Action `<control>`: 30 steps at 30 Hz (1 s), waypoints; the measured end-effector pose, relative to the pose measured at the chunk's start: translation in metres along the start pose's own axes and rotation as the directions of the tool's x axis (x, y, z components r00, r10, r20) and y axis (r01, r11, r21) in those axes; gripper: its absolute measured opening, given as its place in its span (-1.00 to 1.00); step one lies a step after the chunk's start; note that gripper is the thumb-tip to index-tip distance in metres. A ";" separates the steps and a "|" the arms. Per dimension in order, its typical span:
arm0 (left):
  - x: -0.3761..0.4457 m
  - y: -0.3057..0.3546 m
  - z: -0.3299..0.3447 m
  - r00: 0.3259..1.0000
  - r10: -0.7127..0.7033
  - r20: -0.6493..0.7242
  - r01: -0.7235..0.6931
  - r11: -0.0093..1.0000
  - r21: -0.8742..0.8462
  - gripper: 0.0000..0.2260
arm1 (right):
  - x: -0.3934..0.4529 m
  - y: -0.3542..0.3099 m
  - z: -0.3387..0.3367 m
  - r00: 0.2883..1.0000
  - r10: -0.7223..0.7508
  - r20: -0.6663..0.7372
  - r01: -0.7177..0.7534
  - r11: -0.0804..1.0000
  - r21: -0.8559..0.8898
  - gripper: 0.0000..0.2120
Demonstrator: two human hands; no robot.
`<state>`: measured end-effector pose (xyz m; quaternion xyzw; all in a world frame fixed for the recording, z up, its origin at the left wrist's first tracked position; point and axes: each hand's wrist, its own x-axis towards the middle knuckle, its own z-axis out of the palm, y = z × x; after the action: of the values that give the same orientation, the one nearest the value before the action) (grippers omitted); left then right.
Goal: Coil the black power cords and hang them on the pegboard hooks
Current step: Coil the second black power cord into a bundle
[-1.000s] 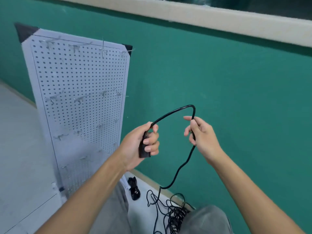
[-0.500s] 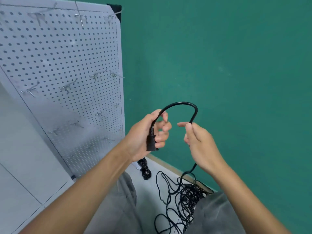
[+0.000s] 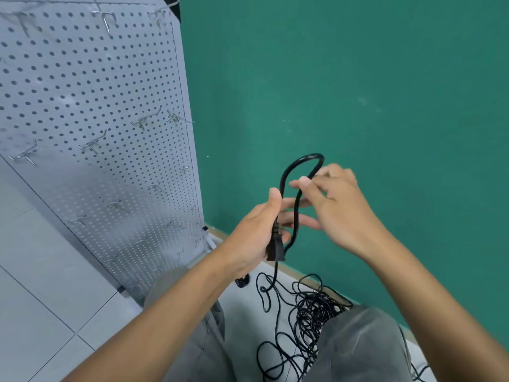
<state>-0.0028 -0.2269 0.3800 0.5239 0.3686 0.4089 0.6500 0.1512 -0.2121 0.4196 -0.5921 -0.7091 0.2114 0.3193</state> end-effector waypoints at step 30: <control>-0.121 -0.026 0.014 0.957 0.157 0.245 0.067 0.700 -0.711 -0.69 | -0.085 -0.058 0.029 0.979 -0.054 0.197 -0.143 0.509 0.849 -0.42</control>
<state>-0.0338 -0.3467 0.3629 0.2938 0.0703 0.4549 0.8377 0.0985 -0.3049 0.4213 -0.3503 -0.5237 0.6004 0.4925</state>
